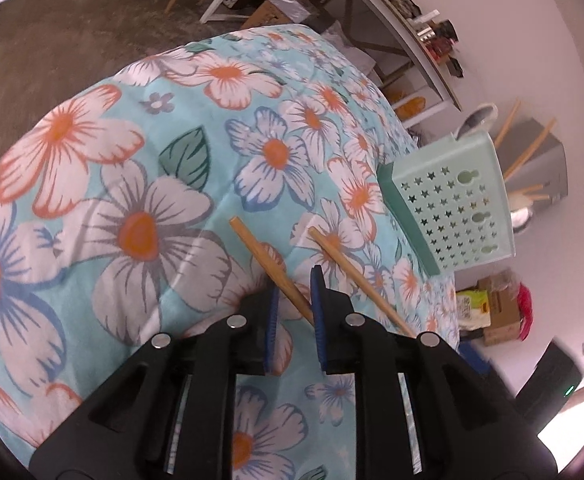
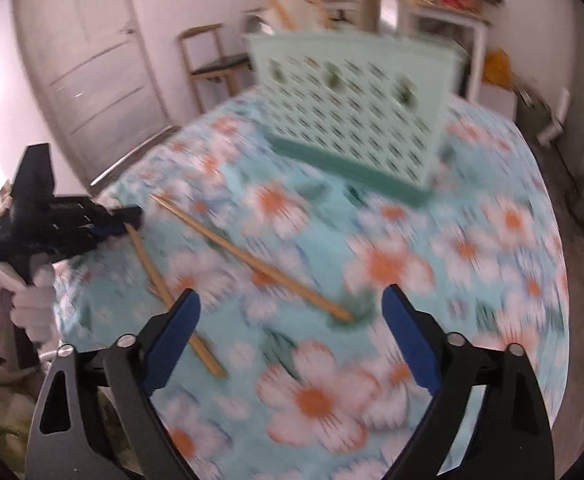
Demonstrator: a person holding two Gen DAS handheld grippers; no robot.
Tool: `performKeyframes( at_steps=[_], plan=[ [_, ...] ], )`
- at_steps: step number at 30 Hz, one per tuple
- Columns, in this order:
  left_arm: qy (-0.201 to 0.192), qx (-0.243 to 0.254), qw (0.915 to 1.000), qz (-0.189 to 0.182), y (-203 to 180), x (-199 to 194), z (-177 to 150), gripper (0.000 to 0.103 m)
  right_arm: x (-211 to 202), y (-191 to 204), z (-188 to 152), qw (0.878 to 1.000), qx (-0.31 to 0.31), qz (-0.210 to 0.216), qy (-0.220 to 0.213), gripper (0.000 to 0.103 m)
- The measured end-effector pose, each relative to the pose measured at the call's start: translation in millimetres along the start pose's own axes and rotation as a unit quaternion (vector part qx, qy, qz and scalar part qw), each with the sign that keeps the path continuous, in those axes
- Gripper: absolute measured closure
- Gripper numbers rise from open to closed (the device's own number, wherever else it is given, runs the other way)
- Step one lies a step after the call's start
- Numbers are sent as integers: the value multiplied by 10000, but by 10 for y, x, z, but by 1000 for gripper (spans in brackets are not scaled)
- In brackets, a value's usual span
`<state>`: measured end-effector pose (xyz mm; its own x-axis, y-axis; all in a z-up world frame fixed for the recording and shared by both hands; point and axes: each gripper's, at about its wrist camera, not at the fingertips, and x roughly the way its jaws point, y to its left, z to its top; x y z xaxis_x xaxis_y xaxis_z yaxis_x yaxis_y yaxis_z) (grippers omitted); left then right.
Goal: Organize utensils
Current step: 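Close the right tool on the last wooden chopstick while the left tool holds its chopstick, then lift both chopsticks upright with both tools and carry them over the caddy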
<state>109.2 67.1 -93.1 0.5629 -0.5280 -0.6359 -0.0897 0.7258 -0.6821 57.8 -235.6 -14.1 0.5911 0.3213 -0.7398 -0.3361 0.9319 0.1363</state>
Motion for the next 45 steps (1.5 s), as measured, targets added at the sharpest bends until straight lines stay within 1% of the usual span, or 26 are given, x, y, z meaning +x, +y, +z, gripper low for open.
performKeyframes(
  at_steps=[1, 3, 4, 8, 9, 12, 14, 17, 19, 20, 22, 23, 25, 27, 28, 33, 35, 36, 39, 42, 43, 45],
  plan=[
    [14, 59, 10000, 3, -2, -7, -3, 86, 43, 67, 96, 9999, -101, 96, -5, 23],
    [45, 165, 9999, -18, 11, -34, -11, 85, 122, 171, 231, 9992, -290, 258, 13, 32],
    [55, 197, 9998, -40, 23, -46, -17, 85, 180, 246, 308, 9983, -440, 369, 28, 33],
    [109, 242, 9995, -181, 102, -96, -22, 85, 465, 543, 542, 9920, -985, 741, 273, 45],
    [115, 253, 9994, -200, 111, -104, -23, 85, 540, 608, 578, 9899, -1111, 805, 353, 49],
    [132, 336, 9991, -232, 111, -110, -34, 85, 740, 804, 661, 9818, -1531, 954, 598, 56],
    [150, 359, 9989, -268, 124, -115, -33, 84, 871, 940, 710, 9738, -1843, 1072, 793, 59],
    [170, 393, 9986, -322, 136, -122, -37, 84, 1004, 1027, 742, 9639, -2181, 1140, 1020, 65],
    [162, 412, 9984, -348, 136, -120, -47, 84, 1108, 1060, 753, 9592, -2286, 1175, 1182, 69],
    [152, 429, 9983, -360, 136, -122, -53, 84, 1170, 1080, 747, 9560, -2356, 1188, 1282, 73],
    [138, 453, 9982, -376, 134, -117, -58, 84, 1279, 1127, 710, 9504, -2522, 1134, 1427, 76],
    [139, 453, 9982, -381, 140, -116, -59, 84, 1305, 1139, 701, 9491, -2566, 1148, 1418, 77],
    [144, 454, 9981, -397, 148, -116, -61, 84, 1300, 1140, 729, 9507, -2518, 1161, 1386, 89],
    [137, 470, 9980, -396, 151, -117, -68, 84, 1267, 1115, 780, 9538, -2432, 1183, 1308, 96],
    [130, 485, 9980, -389, 151, -115, -70, 84, 1244, 1090, 811, 9559, -2391, 1167, 1242, 97],
    [56, 580, 9977, -347, 91, -134, -85, 85, 976, 894, 987, 9702, -2046, 1058, 760, 97],
    [-22, 653, 9974, -316, 50, -167, -84, 86, 777, 795, 1076, 9765, -1866, 980, 444, 97],
    [-102, 695, 9970, -331, 25, -205, -79, 86, 704, 764, 1100, 9783, -1807, 957, 334, 97],
    [-350, 864, 9951, -322, -56, -324, -27, 87, 399, 631, 1248, 9837, -1561, 876, -177, 97],
    [-728, 1197, 9897, -309, -214, -528, 28, 89, 8, 527, 1367, 9850, -1277, 850, -786, 97],
    [-917, 1376, 9857, -313, -301, -633, 48, 90, -46, 511, 1426, 9844, -1215, 871, -926, 97],
    [-1196, 1690, 9779, -280, -436, -778, 59, 91, -206, 482, 1437, 9825, -1125, 899, -1183, 97]
  ],
)
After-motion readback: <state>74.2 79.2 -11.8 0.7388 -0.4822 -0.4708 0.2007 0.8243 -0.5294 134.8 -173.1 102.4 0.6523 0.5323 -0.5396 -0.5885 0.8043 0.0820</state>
